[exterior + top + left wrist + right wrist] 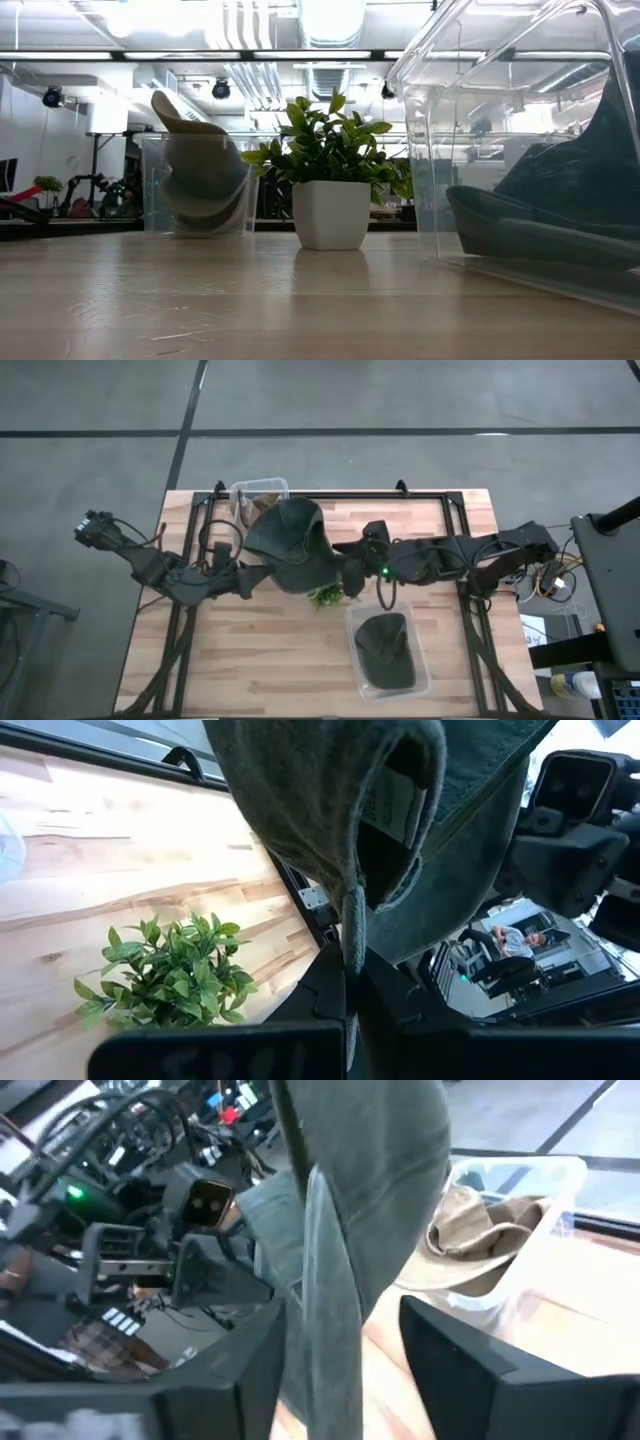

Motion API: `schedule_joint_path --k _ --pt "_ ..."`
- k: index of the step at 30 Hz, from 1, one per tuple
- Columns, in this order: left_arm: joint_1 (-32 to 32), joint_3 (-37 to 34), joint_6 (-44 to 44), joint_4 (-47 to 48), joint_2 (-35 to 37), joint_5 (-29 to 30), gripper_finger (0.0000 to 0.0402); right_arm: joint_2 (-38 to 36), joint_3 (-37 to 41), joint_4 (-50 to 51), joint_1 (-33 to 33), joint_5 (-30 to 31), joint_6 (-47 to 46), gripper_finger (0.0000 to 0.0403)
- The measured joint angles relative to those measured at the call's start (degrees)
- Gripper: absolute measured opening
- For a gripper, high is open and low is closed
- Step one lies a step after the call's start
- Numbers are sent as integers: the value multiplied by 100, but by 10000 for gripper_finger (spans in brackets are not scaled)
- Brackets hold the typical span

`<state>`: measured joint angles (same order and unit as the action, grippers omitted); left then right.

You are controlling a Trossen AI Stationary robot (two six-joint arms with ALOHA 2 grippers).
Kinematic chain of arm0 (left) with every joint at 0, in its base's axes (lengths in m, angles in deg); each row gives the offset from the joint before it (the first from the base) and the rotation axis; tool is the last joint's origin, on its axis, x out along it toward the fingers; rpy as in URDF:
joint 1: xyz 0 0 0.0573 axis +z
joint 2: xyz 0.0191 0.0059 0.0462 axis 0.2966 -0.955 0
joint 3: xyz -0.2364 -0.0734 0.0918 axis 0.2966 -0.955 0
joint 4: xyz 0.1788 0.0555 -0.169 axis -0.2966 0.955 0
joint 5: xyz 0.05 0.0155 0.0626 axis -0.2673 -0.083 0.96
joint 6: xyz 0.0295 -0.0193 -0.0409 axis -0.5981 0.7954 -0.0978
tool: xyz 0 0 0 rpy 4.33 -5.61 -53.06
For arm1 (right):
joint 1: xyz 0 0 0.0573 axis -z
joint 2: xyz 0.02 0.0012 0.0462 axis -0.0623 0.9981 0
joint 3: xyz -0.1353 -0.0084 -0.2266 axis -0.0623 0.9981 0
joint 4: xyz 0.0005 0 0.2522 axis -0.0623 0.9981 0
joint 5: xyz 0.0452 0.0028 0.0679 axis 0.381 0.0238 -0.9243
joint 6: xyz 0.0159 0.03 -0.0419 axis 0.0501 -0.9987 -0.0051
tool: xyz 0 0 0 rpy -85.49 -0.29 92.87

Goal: Pick & Place hat
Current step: Put the green cap into the bottom transparent bin

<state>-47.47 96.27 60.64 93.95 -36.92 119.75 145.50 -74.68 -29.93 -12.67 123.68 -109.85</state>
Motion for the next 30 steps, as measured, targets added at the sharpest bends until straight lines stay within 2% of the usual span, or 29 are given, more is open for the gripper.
schedule_joint_path --k 3,8,9,13,19,24,27,30 --pt "0 0 -2 0 17 -64 5 -35 0 -7 78 -241 -118 154" --pt "-2 0 -2 7 24 -98 5 -28 0 58 283 -663 -196 35" --pt "-4 0 -20 -6 28 -93 5 -25 0 73 308 -665 -207 25" --pt "-5 4 -98 -23 42 -126 16 -25 0 274 369 -667 -373 14" --pt "0 7 -617 -231 75 -145 95 -170 0 377 433 -774 -558 11" --pt "-2 7 -1123 -390 211 85 170 -440 0 936 468 -782 -961 11" --pt "0 7 -1394 -381 322 98 197 -647 0 1335 463 -774 -1227 11" --pt "0 7 -1713 -383 435 93 208 -904 0 1892 394 -904 -1609 11"
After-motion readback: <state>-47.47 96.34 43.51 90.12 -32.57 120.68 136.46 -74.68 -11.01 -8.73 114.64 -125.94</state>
